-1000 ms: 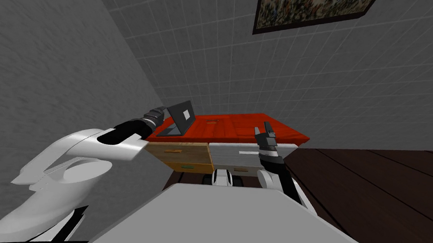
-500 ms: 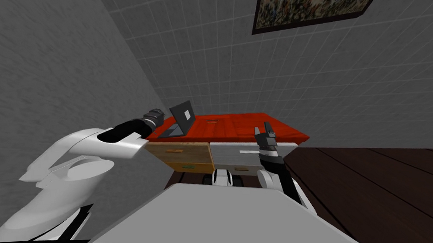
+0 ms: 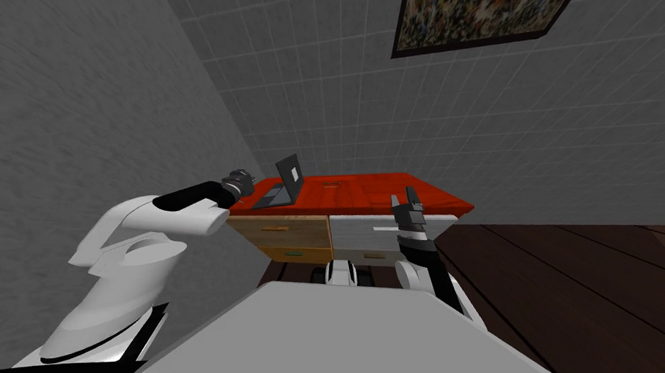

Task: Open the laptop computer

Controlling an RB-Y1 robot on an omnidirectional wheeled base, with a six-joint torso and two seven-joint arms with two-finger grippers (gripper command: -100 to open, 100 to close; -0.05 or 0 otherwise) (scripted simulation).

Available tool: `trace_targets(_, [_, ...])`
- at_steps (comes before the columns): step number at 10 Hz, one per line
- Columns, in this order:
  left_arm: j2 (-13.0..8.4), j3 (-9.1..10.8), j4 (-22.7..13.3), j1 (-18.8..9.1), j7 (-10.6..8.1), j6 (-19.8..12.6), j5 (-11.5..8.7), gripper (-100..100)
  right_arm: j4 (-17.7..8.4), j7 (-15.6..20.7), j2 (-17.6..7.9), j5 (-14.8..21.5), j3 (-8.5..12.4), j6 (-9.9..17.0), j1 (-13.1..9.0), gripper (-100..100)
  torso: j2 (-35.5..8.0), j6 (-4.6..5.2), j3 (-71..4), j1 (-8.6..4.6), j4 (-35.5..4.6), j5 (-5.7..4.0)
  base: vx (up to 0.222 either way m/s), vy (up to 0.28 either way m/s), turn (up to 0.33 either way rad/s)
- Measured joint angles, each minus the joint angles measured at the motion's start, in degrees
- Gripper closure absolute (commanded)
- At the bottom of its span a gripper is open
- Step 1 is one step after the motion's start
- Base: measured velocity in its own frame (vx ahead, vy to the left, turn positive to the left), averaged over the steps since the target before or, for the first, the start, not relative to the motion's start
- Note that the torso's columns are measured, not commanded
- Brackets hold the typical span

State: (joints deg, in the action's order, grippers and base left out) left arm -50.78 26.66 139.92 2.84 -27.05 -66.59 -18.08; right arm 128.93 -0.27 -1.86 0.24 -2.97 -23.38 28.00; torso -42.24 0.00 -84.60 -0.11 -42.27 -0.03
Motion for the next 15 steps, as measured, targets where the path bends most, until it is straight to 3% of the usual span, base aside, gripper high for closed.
trace_targets(1, [0.09,0.01,-0.08,-0.04,-0.2,0.0,-0.08,-100,0.0,0.0,0.0,0.0,0.0,0.0,0.0,0,0.04,0.0,-0.02,-0.09,0.01,-0.03,-0.005,-0.068,-0.095])
trace_targets(13, [-12.44,1.35,-1.08,4.2,3.56,-6.86,10.38,-100,0.0,0.0,0.02,0.0,-0.02,0.0,0.0,0,-0.07,0.0,0.05,0.14,-0.02,0.04,0.015,-0.124,-0.085])
trace_targets(15, [-13.49,1.06,-1.39,4.39,3.85,-7.51,11.62,-100,0.0,0.0,0.01,0.0,-0.01,0.0,0.01,0,-0.08,-0.03,0.05,0.34,-0.02,0.1,0.013,-0.024,0.18])
